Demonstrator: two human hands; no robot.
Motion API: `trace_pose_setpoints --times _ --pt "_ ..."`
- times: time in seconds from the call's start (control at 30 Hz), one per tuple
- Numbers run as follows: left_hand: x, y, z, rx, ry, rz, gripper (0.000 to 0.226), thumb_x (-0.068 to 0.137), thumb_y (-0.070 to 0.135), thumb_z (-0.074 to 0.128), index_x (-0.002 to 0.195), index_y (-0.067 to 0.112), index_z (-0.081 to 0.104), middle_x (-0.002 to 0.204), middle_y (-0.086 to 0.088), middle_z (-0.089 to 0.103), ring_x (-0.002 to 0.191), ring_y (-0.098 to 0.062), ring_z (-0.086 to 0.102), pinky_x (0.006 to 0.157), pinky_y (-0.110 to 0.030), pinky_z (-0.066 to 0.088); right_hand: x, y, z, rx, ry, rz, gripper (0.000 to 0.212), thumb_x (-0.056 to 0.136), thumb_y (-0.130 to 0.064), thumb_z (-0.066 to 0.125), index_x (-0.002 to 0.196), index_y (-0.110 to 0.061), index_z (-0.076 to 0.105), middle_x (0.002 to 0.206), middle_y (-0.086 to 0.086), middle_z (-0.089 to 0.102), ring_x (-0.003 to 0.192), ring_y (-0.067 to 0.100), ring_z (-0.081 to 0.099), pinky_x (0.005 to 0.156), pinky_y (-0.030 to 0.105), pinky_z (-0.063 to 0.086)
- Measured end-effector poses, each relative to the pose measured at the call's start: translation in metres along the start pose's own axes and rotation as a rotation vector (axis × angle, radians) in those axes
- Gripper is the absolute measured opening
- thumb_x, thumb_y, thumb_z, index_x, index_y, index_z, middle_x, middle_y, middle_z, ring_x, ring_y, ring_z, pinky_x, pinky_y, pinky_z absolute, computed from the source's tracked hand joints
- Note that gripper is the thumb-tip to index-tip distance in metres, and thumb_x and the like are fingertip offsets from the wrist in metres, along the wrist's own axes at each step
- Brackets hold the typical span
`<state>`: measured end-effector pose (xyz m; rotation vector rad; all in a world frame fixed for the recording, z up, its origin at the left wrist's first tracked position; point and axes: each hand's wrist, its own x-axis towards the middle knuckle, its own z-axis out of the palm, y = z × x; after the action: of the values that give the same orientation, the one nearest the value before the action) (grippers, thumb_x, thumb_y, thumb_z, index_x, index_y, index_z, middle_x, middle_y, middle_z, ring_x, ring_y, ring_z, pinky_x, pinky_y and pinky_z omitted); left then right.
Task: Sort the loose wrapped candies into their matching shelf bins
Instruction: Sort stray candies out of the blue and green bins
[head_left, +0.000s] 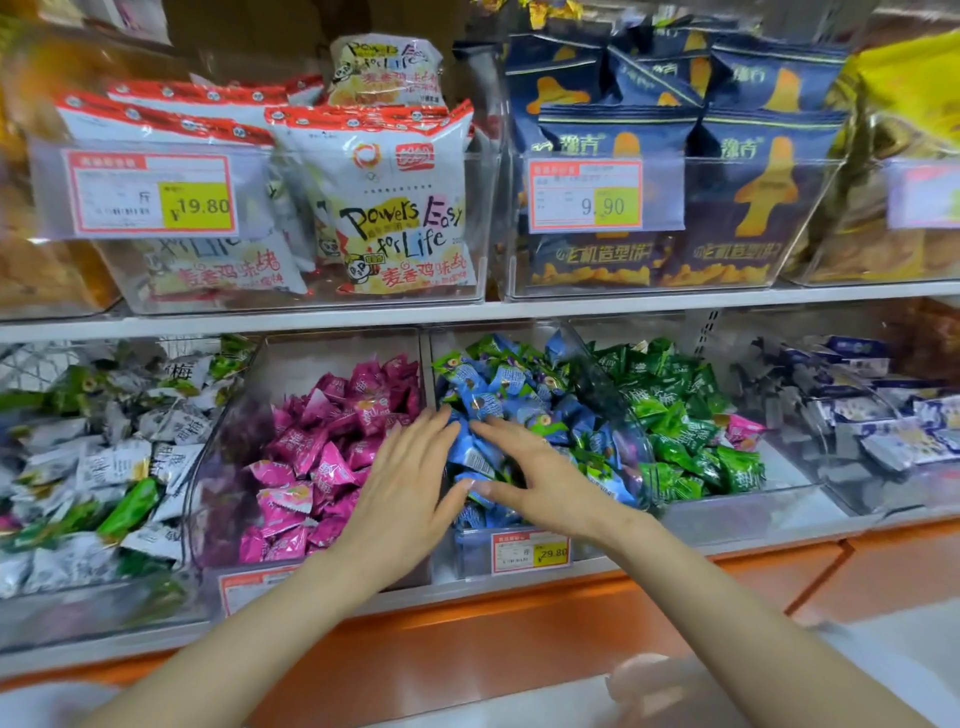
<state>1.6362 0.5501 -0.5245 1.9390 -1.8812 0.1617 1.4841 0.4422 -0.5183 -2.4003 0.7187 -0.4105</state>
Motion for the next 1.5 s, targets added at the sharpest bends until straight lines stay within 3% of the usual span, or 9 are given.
trace_pose_setpoints --times 0.1,0.3,0.43,0.67,0.8,0.9,1.07,1.3,1.5 --pt "0.003 0.004 -0.004 0.065 -0.037 0.07 0.063 0.091 0.05 0.03 0.138 0.01 0.042 0.147 -0.004 0.037 0.138 -0.018 0.029 0.116 -0.036 0.011 -0.009 -0.002 -0.012 0.092 0.113 -0.004 0.059 0.089 -0.02 0.062 0.142 -0.027 0.037 0.146 -0.01 0.038 0.133 0.003 0.033 0.117 0.041 0.02" --pt "0.024 0.027 -0.007 0.213 -0.109 0.164 0.06 0.089 0.049 0.038 0.13 0.007 0.052 0.141 -0.012 0.046 0.13 -0.028 0.045 0.111 -0.036 0.024 -0.026 0.006 -0.033 -0.239 0.328 0.047 0.036 0.094 -0.019 0.052 0.13 -0.017 0.053 0.135 0.0 0.049 0.124 0.018 0.046 0.099 0.027 0.036" --pt "0.046 0.044 -0.007 0.36 -0.303 0.089 0.082 0.089 0.062 0.036 0.149 0.011 0.014 0.157 -0.011 0.003 0.144 -0.023 0.011 0.117 -0.036 0.009 -0.028 0.008 -0.032 -0.131 0.172 0.17 0.047 0.096 -0.022 0.05 0.141 -0.014 0.039 0.145 0.005 0.039 0.134 0.018 0.036 0.103 0.02 0.025" --pt "0.078 0.048 0.002 0.475 -0.53 -0.022 0.098 0.083 0.071 0.036 0.149 0.006 0.006 0.157 -0.01 -0.011 0.145 -0.025 0.002 0.114 -0.054 0.011 -0.033 0.005 -0.037 0.0 -0.01 0.141 0.061 0.093 -0.027 0.057 0.147 -0.021 0.029 0.151 -0.002 0.031 0.139 0.013 0.028 0.106 0.018 0.023" --pt "0.092 0.037 0.002 0.514 -0.561 -0.048 0.1 0.08 0.072 0.044 0.149 0.007 0.01 0.158 -0.006 -0.003 0.145 -0.023 0.006 0.114 -0.057 0.007 -0.038 0.007 -0.039 0.069 0.126 0.134 0.044 0.093 -0.013 0.055 0.136 -0.017 0.047 0.14 0.001 0.048 0.13 0.014 0.043 0.106 0.023 0.034" --pt "0.097 0.033 -0.002 0.535 -0.565 -0.046 0.096 0.077 0.074 0.046 0.145 0.009 0.024 0.156 -0.006 0.018 0.141 -0.024 0.023 0.113 -0.049 0.019 -0.043 0.014 -0.052 -0.076 0.355 0.063 0.024 0.092 -0.01 0.054 0.111 -0.018 0.067 0.113 -0.001 0.065 0.1 0.009 0.059 0.085 0.024 0.046" --pt "0.085 0.033 -0.011 0.592 -0.579 0.04 0.093 0.078 0.076 0.038 0.142 0.009 0.032 0.144 -0.008 0.04 0.132 -0.024 0.037 0.112 -0.04 0.02 -0.048 0.024 -0.084 -0.159 0.478 0.075 0.021 0.091 -0.009 0.055 0.102 -0.017 0.071 0.102 -0.003 0.068 0.088 0.009 0.058 0.08 0.023 0.046" --pt "0.104 0.055 -0.027 0.157 -0.23 0.21 0.041 0.093 0.045 0.047 0.123 0.016 0.049 0.123 -0.002 0.055 0.114 -0.019 0.05 0.087 -0.031 0.041 -0.045 0.036 -0.106 -0.066 0.379 0.207 0.02 0.086 -0.009 0.064 0.103 -0.018 0.07 0.091 -0.005 0.057 0.074 0.0 0.049 0.061 0.003 0.034" --pt "0.127 0.074 0.032 0.018 -0.634 0.356 0.08 0.081 0.061 0.057 0.145 0.026 0.023 0.15 0.004 0.024 0.132 -0.019 0.033 0.106 -0.041 0.033 -0.048 0.052 -0.11 0.0 0.305 0.259 0.022 0.079 -0.012 0.073 0.097 -0.024 0.07 0.093 0.003 0.058 0.071 0.003 0.049 0.064 0.013 0.038"
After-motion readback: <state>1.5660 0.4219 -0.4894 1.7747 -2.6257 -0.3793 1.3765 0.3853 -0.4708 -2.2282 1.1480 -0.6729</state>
